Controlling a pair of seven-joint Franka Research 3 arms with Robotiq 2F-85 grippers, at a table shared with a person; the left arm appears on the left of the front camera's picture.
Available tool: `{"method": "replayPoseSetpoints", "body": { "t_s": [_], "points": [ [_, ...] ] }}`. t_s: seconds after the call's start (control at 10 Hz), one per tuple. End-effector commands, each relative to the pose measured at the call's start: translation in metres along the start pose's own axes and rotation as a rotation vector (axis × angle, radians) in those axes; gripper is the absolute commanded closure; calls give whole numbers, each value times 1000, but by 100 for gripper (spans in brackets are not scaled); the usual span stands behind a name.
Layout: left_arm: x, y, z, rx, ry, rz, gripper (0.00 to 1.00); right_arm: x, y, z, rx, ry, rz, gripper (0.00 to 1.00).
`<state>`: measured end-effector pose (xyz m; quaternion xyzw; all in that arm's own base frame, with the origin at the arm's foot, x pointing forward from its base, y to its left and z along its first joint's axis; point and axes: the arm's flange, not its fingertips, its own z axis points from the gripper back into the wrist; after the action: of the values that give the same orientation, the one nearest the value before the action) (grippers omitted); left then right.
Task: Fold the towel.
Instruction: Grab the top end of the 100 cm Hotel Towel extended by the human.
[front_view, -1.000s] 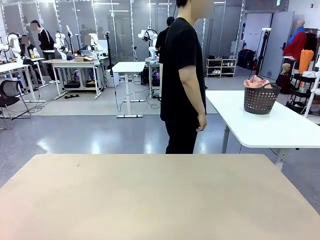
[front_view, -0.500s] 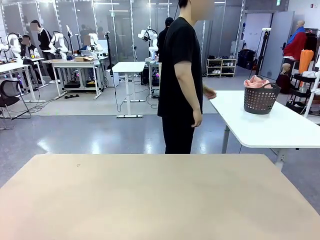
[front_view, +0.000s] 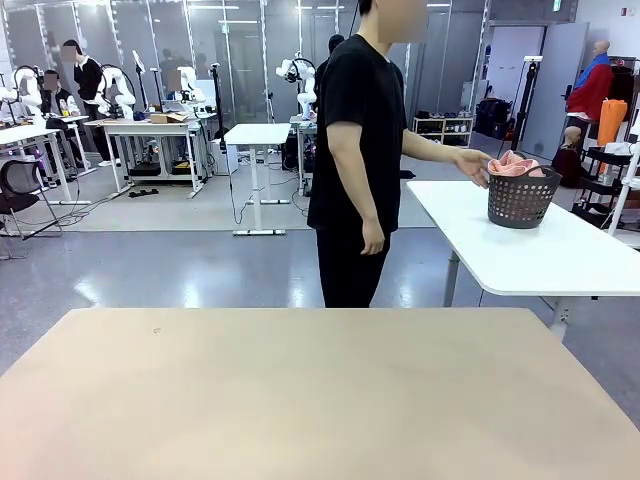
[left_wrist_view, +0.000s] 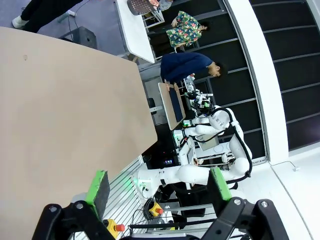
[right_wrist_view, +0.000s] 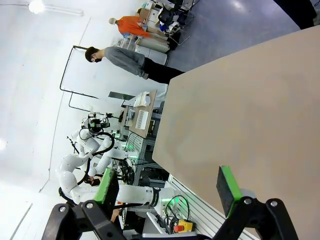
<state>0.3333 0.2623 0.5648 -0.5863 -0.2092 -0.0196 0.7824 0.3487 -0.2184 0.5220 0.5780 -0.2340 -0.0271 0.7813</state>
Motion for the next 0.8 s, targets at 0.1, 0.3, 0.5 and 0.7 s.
{"method": "replayPoseSetpoints", "body": {
  "t_s": [0.1,0.3,0.5,0.7],
  "points": [
    [0,0,0,-4,0,-1,0,0,1,0,1,-1,-1,0],
    [0,0,0,-4,0,-1,0,0,1,0,1,-1,-1,0],
    [0,0,0,-4,0,-1,0,0,1,0,1,-1,-1,0],
    [0,0,0,-4,0,-1,0,0,1,0,1,-1,-1,0]
  ]
}}
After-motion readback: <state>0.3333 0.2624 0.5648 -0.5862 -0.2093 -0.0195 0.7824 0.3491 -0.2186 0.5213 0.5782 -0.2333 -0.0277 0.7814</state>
